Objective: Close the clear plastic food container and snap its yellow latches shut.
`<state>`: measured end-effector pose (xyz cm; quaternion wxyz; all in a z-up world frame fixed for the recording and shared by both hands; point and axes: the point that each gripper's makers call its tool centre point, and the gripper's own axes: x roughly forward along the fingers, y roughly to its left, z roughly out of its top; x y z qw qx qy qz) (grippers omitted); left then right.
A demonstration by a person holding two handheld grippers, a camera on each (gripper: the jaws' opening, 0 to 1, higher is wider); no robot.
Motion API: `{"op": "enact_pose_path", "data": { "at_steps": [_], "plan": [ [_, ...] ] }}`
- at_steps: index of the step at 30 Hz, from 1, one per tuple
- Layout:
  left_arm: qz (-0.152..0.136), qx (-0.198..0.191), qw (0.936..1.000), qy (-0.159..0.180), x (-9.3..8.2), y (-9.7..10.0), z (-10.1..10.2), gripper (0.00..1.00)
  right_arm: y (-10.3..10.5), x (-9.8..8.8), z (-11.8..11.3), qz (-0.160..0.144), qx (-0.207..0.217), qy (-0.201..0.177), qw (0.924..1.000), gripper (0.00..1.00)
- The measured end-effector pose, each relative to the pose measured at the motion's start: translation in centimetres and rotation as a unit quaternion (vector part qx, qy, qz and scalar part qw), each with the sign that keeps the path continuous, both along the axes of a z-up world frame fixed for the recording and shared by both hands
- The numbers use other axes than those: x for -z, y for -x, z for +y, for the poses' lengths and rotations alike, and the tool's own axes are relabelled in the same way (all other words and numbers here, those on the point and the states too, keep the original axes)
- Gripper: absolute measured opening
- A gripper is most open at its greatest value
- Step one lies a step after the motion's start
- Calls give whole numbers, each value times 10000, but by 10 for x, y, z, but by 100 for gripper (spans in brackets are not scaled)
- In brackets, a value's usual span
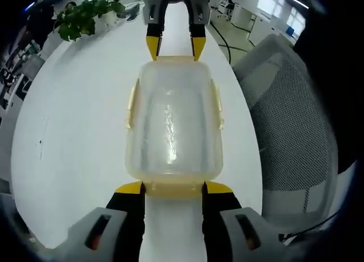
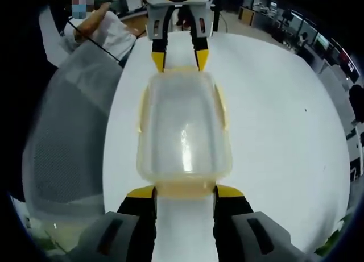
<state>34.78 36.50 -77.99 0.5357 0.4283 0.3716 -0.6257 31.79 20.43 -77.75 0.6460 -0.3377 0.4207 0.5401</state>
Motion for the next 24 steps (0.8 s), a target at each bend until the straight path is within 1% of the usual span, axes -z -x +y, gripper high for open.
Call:
{"op": "enact_pose_path", "data": {
  "at_steps": [5, 13, 17, 19, 21, 24],
  "plan": [
    [-35, 48, 10000, 11, 1, 1, -1, 38, 4, 8, -1, -2, -9, 17, 10000, 38],
    [-50, 105, 9999, -21, 3, 1, -1, 38, 5, 8, 0, -34, 0, -40, 10000, 38],
    [-70, 107, 9999, -31, 2, 2, -1, 38, 4, 9, 2, -84, -90, -23, 9999, 38],
    [-100, 173, 9998, -12, 2, 1, 0, 38, 5, 10, 1, -150, -217, -27, 9996, 39],
    [-89, 171, 9998, 1, 3, 1, 1, 39, 5, 9, 0, -154, -281, -35, 9995, 39],
    [-136, 183, 9997, -62, 4, 0, 3, 39, 5, 8, -3, -173, -317, 8, 9993, 38]
  ]
}}
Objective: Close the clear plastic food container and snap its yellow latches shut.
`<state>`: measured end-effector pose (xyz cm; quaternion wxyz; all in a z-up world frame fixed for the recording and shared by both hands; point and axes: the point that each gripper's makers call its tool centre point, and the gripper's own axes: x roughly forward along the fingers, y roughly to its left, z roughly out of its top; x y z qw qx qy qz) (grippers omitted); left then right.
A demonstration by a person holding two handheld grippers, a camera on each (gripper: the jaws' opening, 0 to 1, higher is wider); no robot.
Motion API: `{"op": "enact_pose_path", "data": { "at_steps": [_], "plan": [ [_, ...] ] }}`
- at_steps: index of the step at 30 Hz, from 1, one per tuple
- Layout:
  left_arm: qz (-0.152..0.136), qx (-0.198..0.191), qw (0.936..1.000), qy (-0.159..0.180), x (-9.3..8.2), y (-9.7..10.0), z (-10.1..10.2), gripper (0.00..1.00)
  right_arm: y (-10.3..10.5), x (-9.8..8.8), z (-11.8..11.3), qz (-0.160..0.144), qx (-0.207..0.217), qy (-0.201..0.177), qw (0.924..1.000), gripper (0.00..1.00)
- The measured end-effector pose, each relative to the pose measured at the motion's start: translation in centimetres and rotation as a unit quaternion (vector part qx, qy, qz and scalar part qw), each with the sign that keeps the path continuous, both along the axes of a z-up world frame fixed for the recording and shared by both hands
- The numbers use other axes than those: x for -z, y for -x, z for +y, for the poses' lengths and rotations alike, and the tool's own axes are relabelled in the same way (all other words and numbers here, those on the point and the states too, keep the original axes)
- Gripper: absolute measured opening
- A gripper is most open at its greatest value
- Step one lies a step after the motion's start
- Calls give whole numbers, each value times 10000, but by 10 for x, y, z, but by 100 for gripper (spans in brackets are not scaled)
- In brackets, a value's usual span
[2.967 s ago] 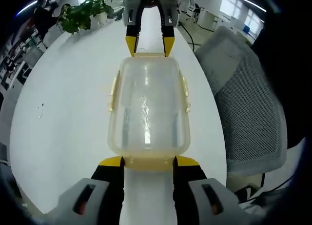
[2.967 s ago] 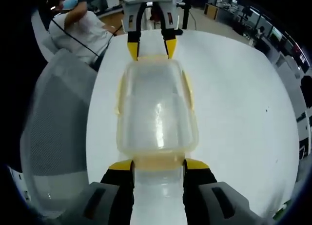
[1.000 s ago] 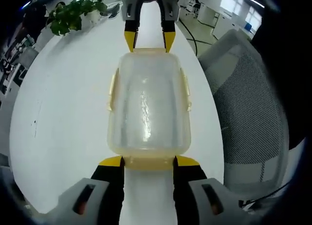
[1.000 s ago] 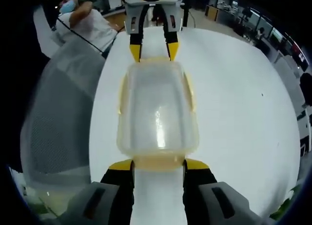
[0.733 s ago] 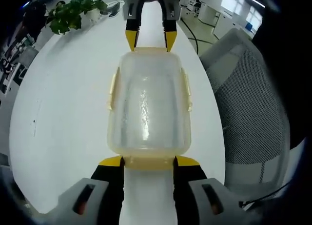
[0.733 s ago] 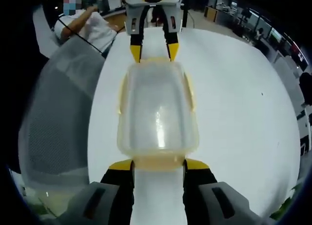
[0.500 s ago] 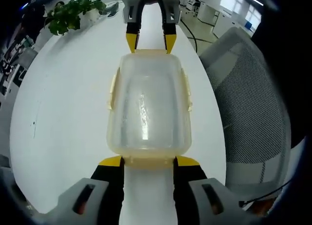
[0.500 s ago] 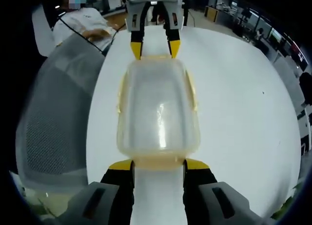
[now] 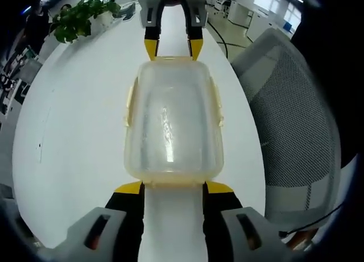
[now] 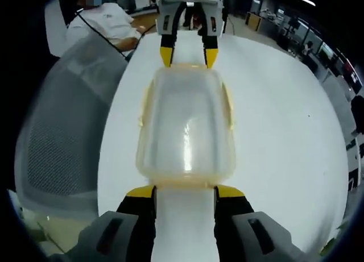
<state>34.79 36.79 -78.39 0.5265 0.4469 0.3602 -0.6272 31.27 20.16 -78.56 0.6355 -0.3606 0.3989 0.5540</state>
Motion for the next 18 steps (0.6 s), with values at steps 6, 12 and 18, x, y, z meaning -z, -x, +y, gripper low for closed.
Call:
{"op": "enact_pose_path", "data": {
  "at_steps": [6, 12, 18],
  "plan": [
    [52, -160, 9998, -58, 0, -2, 6, 40, -1, -1, -8, 94, 356, -7, 9993, 38],
    [182, -417, 9989, 83, -4, -1, 5, 42, 0, -8, -6, 300, 704, -254, 9967, 38],
    [378, -667, 9969, 180, -7, 0, 4, 43, -1, -16, -6, 574, 1252, -486, 9893, 37]
  ]
}}
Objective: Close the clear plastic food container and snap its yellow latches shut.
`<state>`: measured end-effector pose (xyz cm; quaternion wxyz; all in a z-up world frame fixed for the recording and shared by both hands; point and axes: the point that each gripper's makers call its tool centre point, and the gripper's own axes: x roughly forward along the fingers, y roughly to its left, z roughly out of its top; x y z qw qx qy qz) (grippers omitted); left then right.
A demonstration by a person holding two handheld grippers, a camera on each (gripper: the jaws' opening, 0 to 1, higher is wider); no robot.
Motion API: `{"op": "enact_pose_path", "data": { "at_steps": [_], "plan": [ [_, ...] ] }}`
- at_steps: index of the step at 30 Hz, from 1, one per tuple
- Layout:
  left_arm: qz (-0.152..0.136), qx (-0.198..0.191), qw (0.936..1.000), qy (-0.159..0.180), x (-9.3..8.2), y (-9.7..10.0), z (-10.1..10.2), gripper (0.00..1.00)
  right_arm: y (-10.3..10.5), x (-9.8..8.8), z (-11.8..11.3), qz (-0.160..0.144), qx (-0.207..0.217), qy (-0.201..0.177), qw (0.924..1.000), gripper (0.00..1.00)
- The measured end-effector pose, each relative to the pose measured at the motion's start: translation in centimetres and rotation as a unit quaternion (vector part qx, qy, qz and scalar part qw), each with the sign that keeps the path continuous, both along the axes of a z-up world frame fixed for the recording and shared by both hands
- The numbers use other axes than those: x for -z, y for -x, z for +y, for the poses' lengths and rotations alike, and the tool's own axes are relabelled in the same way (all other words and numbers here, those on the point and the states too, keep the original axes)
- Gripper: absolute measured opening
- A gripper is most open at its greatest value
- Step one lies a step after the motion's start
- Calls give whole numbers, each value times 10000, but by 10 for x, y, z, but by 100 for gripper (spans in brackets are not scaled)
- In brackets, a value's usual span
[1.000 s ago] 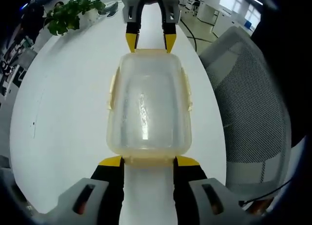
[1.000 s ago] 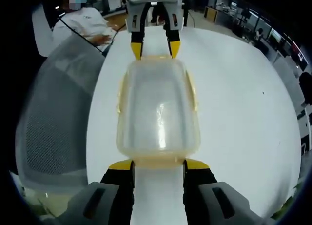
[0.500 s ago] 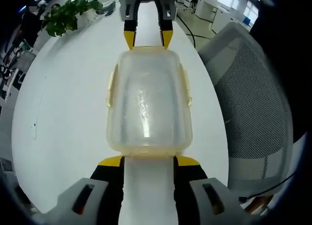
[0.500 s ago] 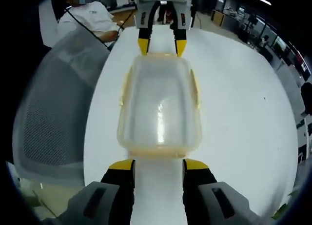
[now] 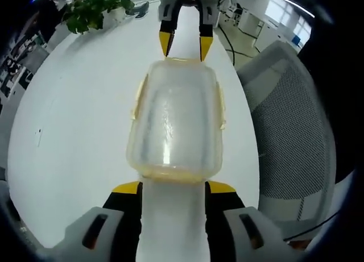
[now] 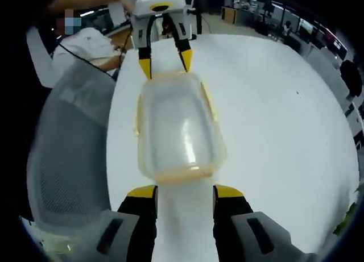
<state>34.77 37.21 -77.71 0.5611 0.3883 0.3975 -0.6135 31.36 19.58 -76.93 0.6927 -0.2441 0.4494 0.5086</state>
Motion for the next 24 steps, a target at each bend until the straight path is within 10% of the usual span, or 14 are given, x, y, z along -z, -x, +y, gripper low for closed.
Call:
{"op": "enact_pose_path", "data": {
  "at_steps": [12, 15, 20, 24],
  "plan": [
    [1040, -1573, 9807, 514, -7, 0, 0, 42, -6, -11, 4, 618, 1565, -710, 9832, 37],
    [1345, -2279, 9633, 461, -7, -2, 4, 39, -10, -12, 2, 682, 1977, -884, 9739, 35],
    [1897, -3383, 9162, 1003, -13, -12, -2, 37, -12, -12, -1, 828, 2610, -1208, 9542, 33],
    [2172, -3733, 8943, 1172, -12, -6, -6, 35, -13, -13, 0, 864, 2940, -1409, 9414, 29]
  ]
}}
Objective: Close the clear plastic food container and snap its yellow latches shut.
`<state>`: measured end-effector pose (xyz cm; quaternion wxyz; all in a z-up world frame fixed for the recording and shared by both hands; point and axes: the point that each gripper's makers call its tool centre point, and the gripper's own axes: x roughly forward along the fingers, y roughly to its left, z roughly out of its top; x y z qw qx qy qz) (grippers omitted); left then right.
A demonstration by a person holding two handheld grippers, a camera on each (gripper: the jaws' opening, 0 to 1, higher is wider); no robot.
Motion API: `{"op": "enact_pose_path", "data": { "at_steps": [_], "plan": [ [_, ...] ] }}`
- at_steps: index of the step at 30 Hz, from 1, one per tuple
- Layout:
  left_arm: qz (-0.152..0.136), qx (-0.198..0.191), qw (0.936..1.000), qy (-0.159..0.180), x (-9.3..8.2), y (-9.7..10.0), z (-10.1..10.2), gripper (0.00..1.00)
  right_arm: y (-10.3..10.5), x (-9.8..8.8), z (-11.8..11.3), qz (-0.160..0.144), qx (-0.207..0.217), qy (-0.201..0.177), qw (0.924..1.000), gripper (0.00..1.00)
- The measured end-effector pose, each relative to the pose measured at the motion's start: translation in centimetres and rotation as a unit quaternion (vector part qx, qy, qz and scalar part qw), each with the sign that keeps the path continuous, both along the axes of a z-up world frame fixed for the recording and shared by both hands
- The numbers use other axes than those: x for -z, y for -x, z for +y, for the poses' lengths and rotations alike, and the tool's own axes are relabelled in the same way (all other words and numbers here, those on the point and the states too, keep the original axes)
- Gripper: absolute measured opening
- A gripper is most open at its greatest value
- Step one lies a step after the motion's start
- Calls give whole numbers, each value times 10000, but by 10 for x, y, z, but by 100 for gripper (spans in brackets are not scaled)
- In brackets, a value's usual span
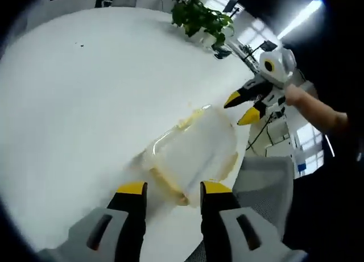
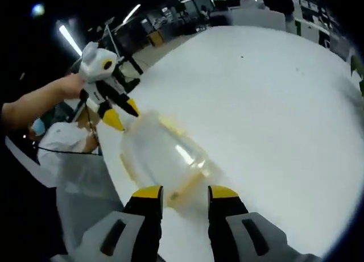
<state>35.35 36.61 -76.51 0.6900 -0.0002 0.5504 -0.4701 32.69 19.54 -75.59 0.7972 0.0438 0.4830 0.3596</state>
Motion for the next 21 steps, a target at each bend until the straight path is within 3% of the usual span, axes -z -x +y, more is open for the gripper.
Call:
{"op": "enact_pose_path", "data": {
  "at_steps": [9, 21],
  "plan": [
    [231, -425, 9987, 147, 15, 11, -3, 32, 4, 5, 2, 102, 200, -146, 9996, 27],
    [147, -570, 9980, 211, 16, 10, -8, 33, 14, 17, 12, 305, 420, -306, 9982, 21]
  ]
}}
